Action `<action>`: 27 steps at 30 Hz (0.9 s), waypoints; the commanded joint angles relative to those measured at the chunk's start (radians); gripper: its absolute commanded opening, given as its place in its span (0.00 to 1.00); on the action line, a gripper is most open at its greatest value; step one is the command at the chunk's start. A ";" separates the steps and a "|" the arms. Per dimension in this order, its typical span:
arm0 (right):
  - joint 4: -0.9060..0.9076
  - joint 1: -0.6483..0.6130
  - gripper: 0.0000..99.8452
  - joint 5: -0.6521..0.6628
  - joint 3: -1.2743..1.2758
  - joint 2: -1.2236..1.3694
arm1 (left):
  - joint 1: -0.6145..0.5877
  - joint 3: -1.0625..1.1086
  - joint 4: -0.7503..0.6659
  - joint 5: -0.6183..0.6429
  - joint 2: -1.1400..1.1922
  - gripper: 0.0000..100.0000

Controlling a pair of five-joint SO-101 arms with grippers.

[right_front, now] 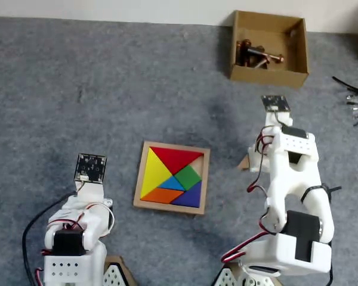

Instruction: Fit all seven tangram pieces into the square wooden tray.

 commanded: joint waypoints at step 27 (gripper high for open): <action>-0.128 -0.022 0.01 -0.011 -0.119 0.191 | 0.012 0.018 0.003 0.002 -0.010 0.01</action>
